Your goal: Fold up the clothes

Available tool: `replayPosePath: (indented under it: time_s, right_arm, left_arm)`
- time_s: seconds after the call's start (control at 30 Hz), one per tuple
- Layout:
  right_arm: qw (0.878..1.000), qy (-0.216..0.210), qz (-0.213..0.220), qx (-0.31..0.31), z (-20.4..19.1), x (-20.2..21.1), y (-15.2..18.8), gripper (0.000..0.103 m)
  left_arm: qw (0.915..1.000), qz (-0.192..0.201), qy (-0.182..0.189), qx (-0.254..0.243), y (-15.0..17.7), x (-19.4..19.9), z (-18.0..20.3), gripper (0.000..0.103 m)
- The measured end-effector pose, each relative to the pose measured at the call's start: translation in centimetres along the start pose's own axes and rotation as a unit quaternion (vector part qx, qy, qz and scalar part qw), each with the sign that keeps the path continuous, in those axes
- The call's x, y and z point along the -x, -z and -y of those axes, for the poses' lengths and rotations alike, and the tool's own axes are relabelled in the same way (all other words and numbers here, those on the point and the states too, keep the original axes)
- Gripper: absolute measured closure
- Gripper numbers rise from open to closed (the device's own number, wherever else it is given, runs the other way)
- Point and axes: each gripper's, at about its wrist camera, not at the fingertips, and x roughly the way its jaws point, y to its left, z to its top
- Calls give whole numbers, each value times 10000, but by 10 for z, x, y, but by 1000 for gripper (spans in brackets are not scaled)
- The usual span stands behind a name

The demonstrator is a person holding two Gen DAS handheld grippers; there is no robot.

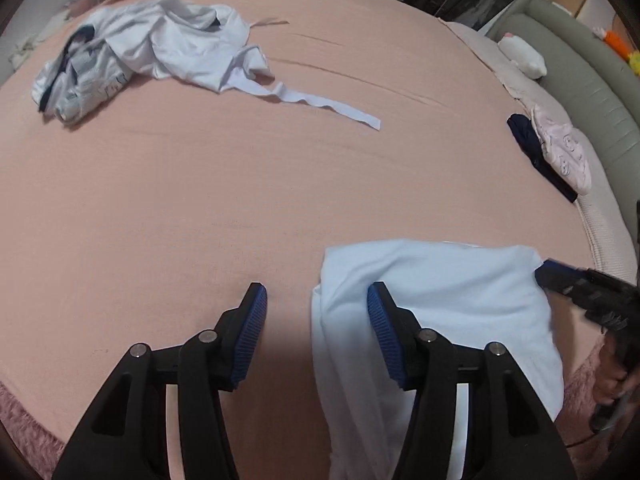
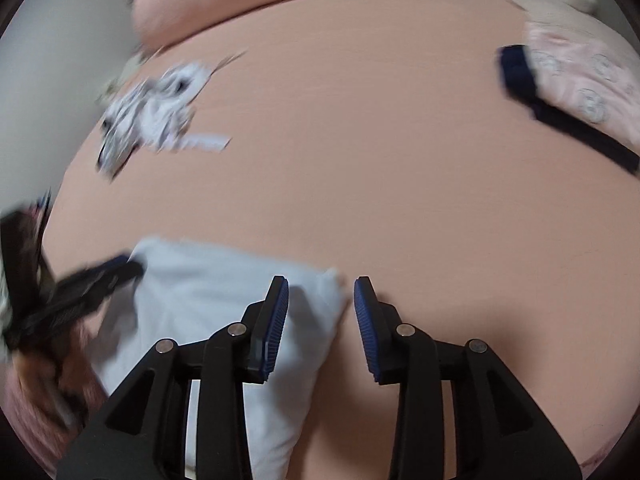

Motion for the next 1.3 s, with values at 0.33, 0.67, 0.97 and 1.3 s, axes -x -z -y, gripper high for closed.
replayPosePath:
  time_s: [0.33,0.67,0.97,1.3]
  right_arm:
    - [9961,-656,-69,-580,-18,23,30,62]
    - [9913,-417,-159,-1238,13,36,58,58]
    - [9816,-1192,-347,-1449,5,20,76,54]
    - [9619,-2077,-519,-1701,7,1,67,61]
  left_arm:
    - [9879,-437,1416,448,23,20,-7,48]
    - [9875,-494,1214,876,39,26,-27,47]
    - [9831,-811,1427,813,56,8,-12,33]
    - [9776,-727,1778,865,51,7,-3,76]
